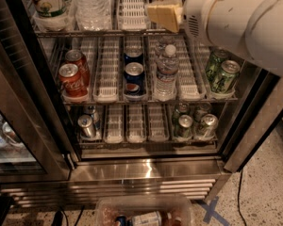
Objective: Pick orange can from top shelf of fridge
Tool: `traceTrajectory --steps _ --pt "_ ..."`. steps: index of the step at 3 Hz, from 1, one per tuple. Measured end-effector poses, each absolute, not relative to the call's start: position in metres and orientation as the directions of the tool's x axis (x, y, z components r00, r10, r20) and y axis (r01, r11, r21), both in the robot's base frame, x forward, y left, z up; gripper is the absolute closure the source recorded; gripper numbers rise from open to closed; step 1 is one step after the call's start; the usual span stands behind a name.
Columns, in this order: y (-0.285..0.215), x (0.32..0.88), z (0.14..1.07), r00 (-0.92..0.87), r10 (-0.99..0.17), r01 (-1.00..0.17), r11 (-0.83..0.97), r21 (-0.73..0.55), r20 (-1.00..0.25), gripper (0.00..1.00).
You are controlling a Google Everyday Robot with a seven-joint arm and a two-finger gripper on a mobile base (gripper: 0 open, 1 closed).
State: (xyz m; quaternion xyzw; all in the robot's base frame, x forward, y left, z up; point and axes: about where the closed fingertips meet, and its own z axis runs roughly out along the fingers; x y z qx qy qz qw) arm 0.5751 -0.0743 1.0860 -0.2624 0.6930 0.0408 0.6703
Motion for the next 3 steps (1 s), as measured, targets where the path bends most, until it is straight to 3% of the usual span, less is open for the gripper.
traceTrajectory --steps 1,3 --pt "-0.066 0.578 1.089 0.050 -0.293 -0.421 0.861 -0.286 -0.955 0.29" --pt "-0.100 0.576 1.083 0.038 -0.296 -0.352 0.890 -0.290 -0.954 0.27"
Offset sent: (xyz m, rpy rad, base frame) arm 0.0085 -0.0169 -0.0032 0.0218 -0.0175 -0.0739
